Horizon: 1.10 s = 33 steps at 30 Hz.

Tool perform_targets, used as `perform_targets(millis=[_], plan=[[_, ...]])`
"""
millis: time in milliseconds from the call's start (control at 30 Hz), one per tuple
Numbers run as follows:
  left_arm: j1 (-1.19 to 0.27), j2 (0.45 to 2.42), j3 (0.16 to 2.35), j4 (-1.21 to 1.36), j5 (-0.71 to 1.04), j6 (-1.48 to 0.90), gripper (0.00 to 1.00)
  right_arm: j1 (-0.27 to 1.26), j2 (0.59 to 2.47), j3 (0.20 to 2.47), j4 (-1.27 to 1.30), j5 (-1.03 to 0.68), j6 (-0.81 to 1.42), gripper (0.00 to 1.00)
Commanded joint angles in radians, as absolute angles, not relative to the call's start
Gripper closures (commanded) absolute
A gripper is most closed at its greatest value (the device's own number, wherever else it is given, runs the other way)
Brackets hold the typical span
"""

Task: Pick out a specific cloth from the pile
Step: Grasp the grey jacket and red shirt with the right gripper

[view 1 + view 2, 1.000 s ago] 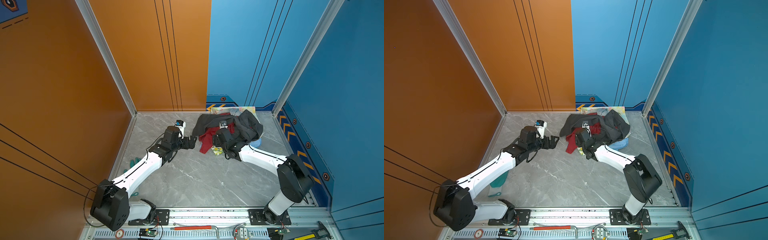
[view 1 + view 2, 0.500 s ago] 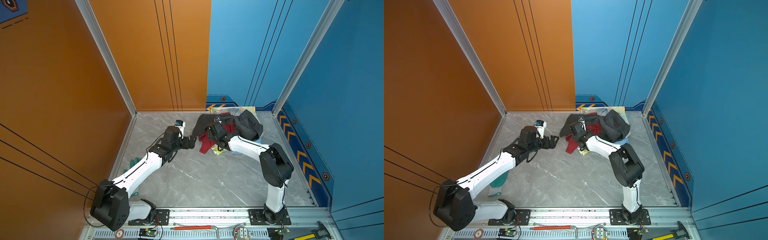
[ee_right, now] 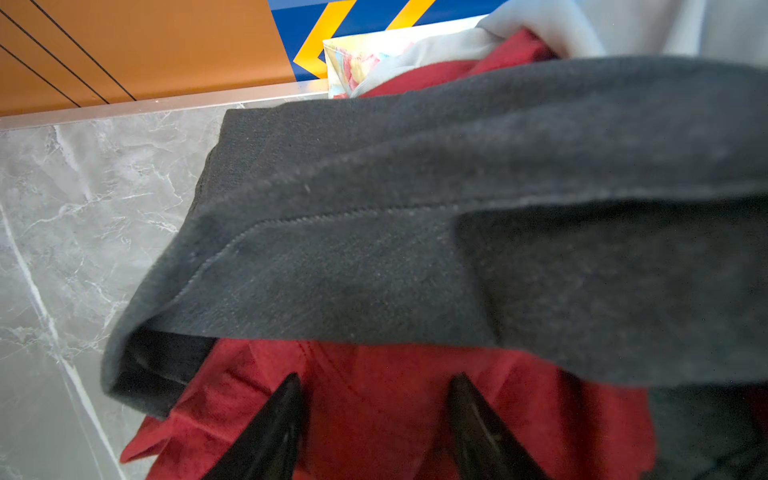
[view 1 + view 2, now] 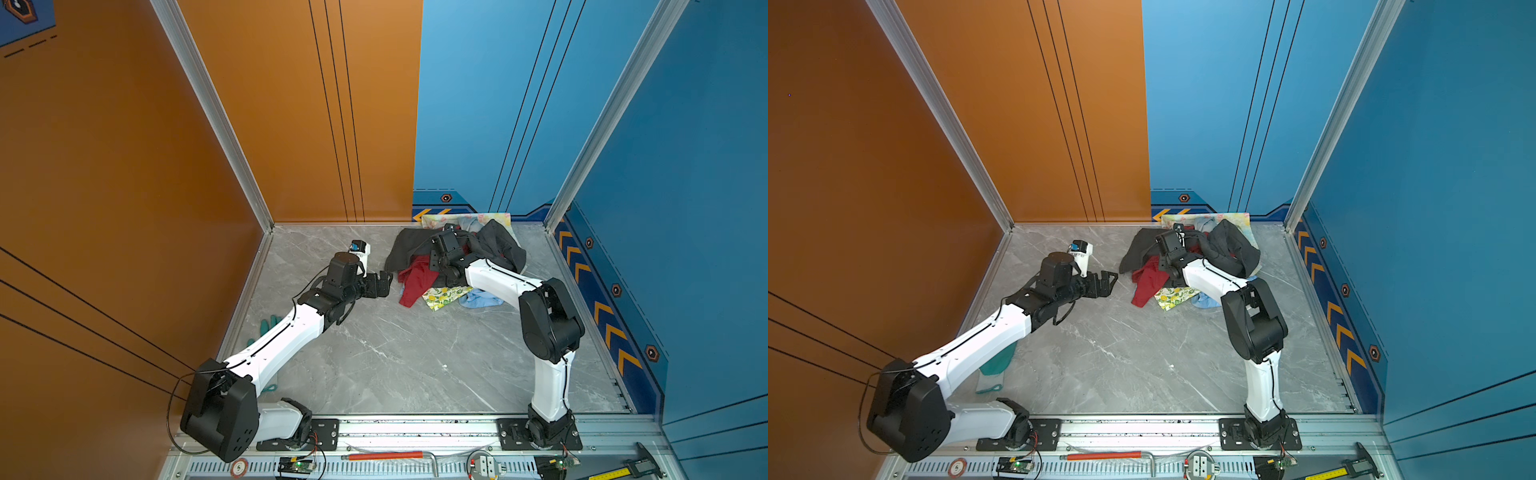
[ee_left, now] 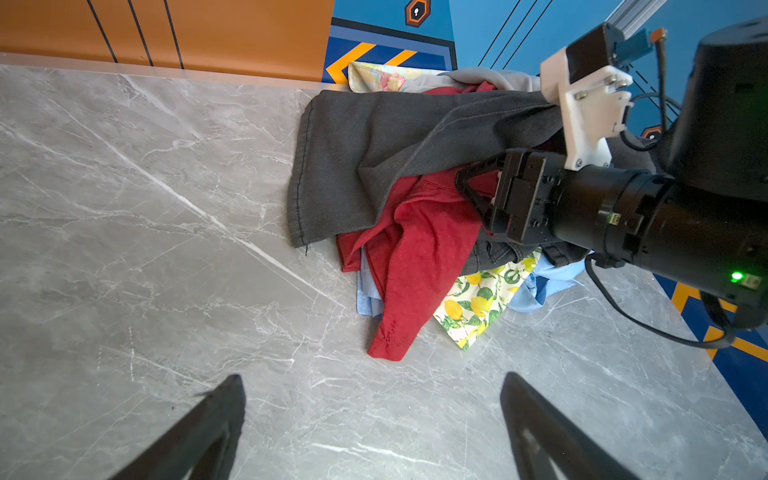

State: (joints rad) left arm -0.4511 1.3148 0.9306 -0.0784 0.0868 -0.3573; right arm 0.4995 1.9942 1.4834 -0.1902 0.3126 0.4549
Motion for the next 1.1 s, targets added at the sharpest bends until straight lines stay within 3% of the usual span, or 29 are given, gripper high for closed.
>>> perform_targets(millis=[0, 67, 200, 367, 1067], plan=[[-0.455, 1.308, 0.936, -0.075, 0.085, -0.359, 0.04, 0.492, 2.03, 1.527, -0.237, 0.297, 0.461, 0.47], [-0.456, 1.308, 0.936, -0.075, 0.084, -0.359, 0.04, 0.488, 2.047, 1.544, -0.246, 0.3, 0.457, 0.53], [-0.455, 1.308, 0.934, -0.076, 0.084, -0.359, 0.04, 0.479, 2.056, 1.56, -0.253, 0.297, 0.453, 0.78], [-0.457, 1.304, 0.934, -0.075, 0.077, -0.351, 0.04, 0.484, 2.013, 1.571, -0.252, 0.31, 0.413, 1.0], [-0.457, 1.313, 0.933, -0.077, 0.062, -0.342, 0.05, 0.439, 1.701, 1.675, -0.267, 0.352, 0.351, 1.0]])
